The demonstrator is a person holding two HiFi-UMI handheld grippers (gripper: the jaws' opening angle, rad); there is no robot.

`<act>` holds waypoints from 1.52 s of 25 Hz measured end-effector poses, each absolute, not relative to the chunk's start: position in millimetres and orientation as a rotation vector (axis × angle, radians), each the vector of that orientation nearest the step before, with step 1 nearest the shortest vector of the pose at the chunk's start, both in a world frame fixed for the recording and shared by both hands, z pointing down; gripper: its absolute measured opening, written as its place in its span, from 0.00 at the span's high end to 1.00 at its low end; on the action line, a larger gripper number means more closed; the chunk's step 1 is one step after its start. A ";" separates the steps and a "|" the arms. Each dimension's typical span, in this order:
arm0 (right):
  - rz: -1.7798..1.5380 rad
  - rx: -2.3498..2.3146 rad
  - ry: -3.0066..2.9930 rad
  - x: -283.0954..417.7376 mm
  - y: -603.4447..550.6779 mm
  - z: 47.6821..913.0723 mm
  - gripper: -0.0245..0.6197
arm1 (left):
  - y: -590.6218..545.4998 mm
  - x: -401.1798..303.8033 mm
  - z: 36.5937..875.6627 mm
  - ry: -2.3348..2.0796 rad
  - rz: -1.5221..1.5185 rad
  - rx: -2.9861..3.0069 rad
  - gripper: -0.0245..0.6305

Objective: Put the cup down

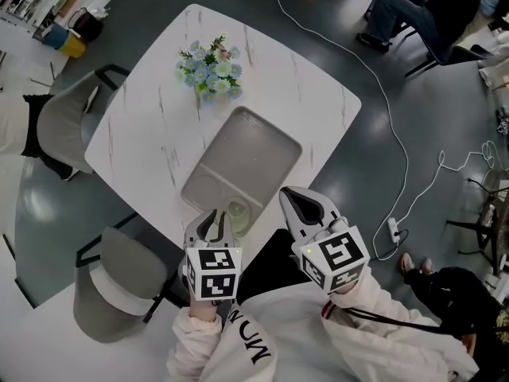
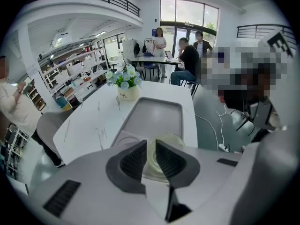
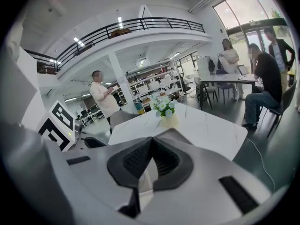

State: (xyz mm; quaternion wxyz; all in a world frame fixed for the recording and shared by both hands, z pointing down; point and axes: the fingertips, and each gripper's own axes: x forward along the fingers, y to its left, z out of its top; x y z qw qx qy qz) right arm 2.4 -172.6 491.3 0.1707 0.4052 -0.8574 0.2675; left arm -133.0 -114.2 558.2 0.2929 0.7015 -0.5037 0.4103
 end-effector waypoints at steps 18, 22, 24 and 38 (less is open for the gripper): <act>0.516 1.206 -2.622 -4.5 -171.1 377.5 0.95 | -125.6 -135.7 429.4 -1.636 0.867 2.054 0.87; 0.468 1.197 -2.669 -12.9 -166.5 353.2 0.95 | -128.6 -138.2 396.9 -1.720 0.797 2.102 0.91; 0.447 1.195 -2.686 -15.1 -163.6 343.0 0.95 | -127.5 -139.4 381.5 -1.760 0.759 2.123 0.92; 0.325 1.220 -2.783 -17.3 -146.3 296.0 0.95 | -107.9 -153.6 317.1 -1.959 0.500 2.201 0.95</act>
